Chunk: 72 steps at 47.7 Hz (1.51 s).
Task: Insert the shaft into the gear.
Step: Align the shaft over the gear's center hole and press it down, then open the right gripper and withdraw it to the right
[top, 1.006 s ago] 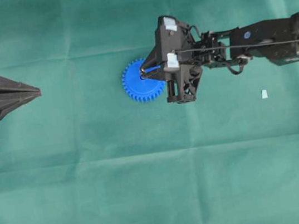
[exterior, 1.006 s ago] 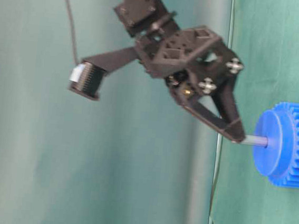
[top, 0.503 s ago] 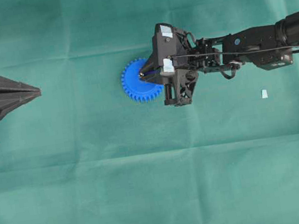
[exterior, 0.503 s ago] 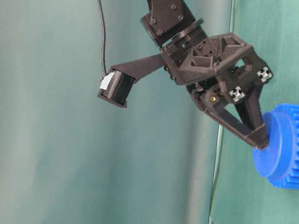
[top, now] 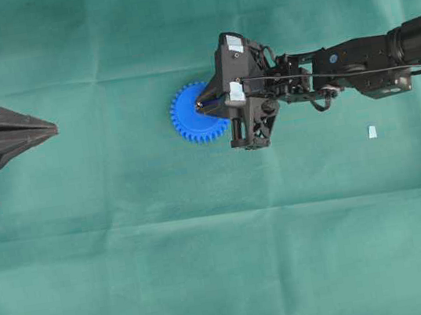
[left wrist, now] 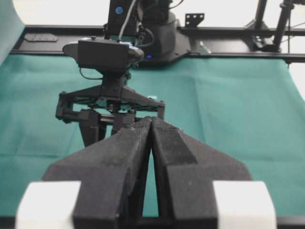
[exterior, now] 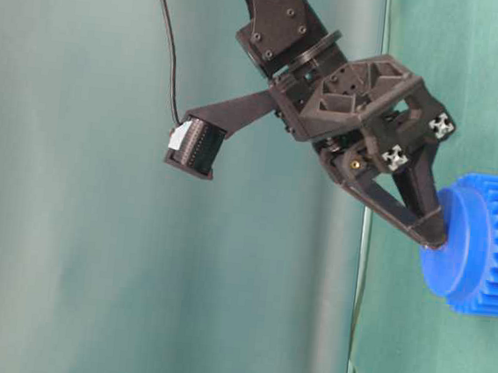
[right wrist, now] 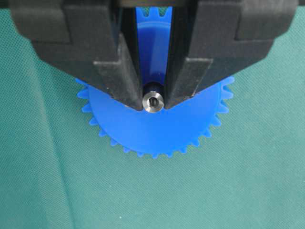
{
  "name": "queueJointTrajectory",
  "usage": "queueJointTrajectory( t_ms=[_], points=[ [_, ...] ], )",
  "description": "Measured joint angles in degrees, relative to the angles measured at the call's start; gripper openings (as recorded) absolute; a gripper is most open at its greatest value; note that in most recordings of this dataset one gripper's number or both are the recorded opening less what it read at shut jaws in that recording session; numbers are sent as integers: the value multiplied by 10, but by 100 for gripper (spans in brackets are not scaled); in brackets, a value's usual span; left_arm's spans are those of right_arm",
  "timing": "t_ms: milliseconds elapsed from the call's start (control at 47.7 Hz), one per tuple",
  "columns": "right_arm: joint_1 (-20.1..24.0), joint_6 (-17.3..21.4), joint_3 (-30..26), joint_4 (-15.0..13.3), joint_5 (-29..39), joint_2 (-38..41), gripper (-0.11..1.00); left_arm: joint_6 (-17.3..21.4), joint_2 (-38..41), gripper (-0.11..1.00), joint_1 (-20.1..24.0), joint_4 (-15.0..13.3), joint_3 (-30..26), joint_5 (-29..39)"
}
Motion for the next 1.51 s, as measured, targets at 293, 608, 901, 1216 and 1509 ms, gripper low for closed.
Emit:
queueJointTrajectory(
  t_ms=[293, 608, 901, 1216, 1509],
  points=[
    [-7, 2, -1, 8, 3, 0, 93, 0, 0, 0, -1, 0, 1, 0],
    [-6, 2, -2, 9, 5, 0, 95, 0, 0, 0, 0, 0, 1, 0],
    [-1, -4, -1, 5, 51, -54, 96, -1, 0, 0, 0, 0, 0, 0],
    [-2, -4, 3, 0, 86, -148, 95, 0, 0, 0, -1, 0, 0, 0],
    [-2, -4, 24, 0, 92, -197, 95, -5, 0, 0, -1, 0, 1, 0]
  ],
)
